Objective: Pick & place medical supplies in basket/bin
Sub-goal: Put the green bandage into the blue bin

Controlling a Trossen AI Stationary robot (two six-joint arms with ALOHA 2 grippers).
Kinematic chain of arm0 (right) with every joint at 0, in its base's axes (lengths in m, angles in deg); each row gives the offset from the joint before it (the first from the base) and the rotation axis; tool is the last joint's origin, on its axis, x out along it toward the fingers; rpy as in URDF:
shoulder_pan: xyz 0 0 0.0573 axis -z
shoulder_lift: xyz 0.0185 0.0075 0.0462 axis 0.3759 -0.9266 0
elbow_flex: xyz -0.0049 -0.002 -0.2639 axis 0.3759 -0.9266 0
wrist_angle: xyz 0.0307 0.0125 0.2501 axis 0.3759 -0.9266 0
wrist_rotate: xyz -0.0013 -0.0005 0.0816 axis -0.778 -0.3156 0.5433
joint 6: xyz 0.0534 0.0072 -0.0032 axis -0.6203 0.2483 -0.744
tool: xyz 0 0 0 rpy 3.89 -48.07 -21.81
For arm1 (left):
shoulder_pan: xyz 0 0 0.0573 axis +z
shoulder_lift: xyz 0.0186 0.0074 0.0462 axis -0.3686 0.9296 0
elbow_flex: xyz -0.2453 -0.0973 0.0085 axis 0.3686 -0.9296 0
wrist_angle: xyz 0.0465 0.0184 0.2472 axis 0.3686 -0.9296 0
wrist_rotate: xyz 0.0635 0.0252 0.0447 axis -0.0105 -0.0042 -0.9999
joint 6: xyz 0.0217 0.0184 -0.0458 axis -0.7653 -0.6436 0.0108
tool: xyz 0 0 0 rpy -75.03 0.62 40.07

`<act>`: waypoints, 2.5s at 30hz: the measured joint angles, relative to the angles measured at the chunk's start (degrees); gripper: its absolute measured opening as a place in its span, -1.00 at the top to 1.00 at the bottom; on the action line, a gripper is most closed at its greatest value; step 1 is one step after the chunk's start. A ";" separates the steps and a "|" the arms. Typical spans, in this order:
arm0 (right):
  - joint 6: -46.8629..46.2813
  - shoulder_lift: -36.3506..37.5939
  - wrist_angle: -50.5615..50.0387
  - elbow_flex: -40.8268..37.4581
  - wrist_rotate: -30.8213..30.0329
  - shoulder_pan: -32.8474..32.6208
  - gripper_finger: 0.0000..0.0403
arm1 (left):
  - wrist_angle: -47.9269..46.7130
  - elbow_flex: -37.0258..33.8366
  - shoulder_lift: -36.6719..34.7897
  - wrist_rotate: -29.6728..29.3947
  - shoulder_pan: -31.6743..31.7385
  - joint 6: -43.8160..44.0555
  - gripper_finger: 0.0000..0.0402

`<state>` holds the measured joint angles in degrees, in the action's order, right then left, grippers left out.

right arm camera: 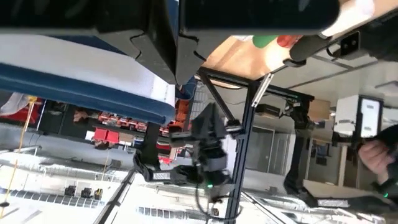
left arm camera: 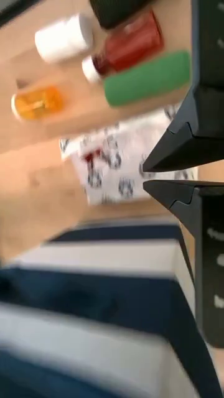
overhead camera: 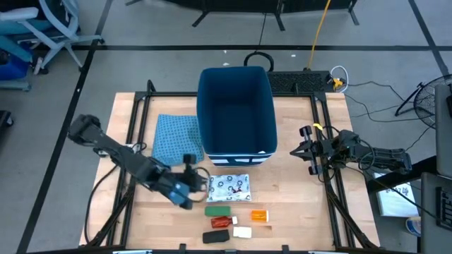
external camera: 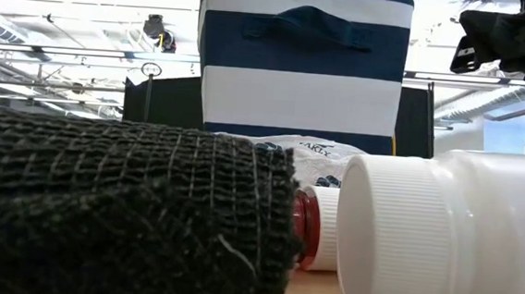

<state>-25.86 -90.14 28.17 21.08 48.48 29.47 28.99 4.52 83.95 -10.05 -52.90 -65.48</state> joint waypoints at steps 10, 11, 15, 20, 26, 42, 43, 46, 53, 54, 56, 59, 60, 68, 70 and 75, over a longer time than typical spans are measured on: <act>-2.14 0.00 2.04 0.00 0.06 0.00 1.00 | 0.71 2.44 10.71 10.97 0.82 12.13 0.81; -2.14 0.00 2.04 0.00 0.07 0.00 1.00 | 0.67 2.44 11.71 12.13 0.76 13.23 0.81; -2.52 0.00 1.85 0.01 0.22 0.01 1.00 | 2.87 2.44 14.98 18.30 0.78 16.96 0.71; -5.53 -0.02 1.86 0.00 0.22 0.00 1.00 | 7.70 2.44 18.08 23.84 0.22 17.62 0.26; -5.26 -0.02 1.82 0.00 0.22 0.00 1.00 | 10.59 2.44 21.26 22.46 -0.73 12.63 -0.26; -4.72 -0.04 1.71 0.00 0.04 0.01 1.00 | 10.88 2.46 29.31 23.37 -0.51 11.31 -0.34; -4.72 -0.04 1.64 0.00 0.02 0.00 1.00 | 10.81 2.47 29.32 23.43 -0.51 11.33 -0.32; -4.72 -0.04 1.60 0.02 -0.02 0.00 1.00 | 10.81 2.47 29.32 23.39 -0.28 11.33 -0.22; -4.73 -0.04 1.69 0.00 -0.04 0.01 1.00 | 10.42 2.42 28.99 23.68 0.38 11.48 0.24; -4.72 -0.04 1.70 0.00 -0.02 -0.01 1.00 | 10.44 2.42 28.99 23.96 0.53 11.48 0.32; -4.74 -0.04 1.73 0.00 -0.03 0.00 1.00 | 10.46 2.42 28.92 24.03 0.67 10.70 0.46; -4.75 -0.04 1.73 0.00 -0.03 0.01 1.00 | 10.26 2.40 28.39 24.01 0.78 8.20 0.61; -4.75 -0.04 1.73 0.01 -0.03 0.00 1.00 | 10.07 2.35 28.01 23.99 0.78 7.34 0.64; -4.77 -0.04 1.64 0.00 -0.02 0.01 1.00 | 6.72 2.31 18.79 22.04 0.78 5.20 0.57; -4.77 -0.04 1.65 0.01 -0.02 0.00 1.00 | 5.09 2.31 15.05 20.66 0.50 3.78 0.56; -5.18 -0.26 2.03 0.00 -0.02 0.01 1.00 | 0.61 2.32 4.68 12.99 -1.08 -2.06 0.55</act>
<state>-31.04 -90.40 30.21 21.08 48.46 29.48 29.60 6.84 88.64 2.94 -53.99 -67.54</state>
